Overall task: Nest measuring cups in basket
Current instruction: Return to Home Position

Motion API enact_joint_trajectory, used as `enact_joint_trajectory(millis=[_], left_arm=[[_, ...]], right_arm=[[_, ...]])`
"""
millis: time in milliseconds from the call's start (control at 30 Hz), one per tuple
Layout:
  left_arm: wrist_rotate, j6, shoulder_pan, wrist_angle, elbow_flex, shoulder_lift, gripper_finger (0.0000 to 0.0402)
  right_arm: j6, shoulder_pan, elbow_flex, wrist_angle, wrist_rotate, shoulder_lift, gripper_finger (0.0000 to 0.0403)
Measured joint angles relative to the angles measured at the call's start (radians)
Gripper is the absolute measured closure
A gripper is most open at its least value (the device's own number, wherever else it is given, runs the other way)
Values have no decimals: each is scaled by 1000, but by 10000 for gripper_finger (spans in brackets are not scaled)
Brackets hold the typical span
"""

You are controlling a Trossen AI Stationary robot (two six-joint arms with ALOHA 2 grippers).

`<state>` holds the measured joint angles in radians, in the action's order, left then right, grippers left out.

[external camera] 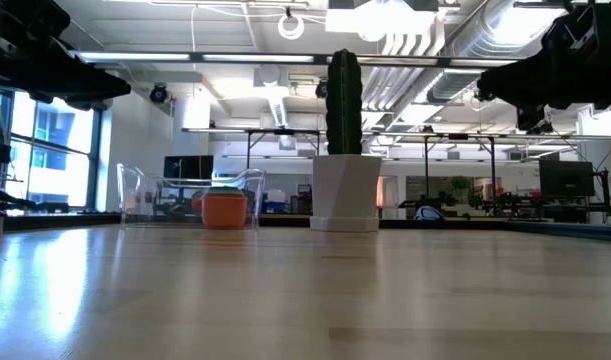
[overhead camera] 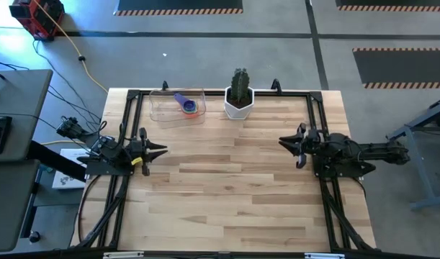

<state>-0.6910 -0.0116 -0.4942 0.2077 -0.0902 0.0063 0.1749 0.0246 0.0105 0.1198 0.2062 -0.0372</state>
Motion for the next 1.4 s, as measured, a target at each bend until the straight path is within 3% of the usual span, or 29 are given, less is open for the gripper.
enact_joint_trajectory(millis=[233,1400], left_arm=[[0,0,0,0,0,0,344],[0,0,0,0,0,0,344]], right_arm=[[-18,0,0,-70,2,0,336],[-19,0,-2,-71,0,-1,336]])
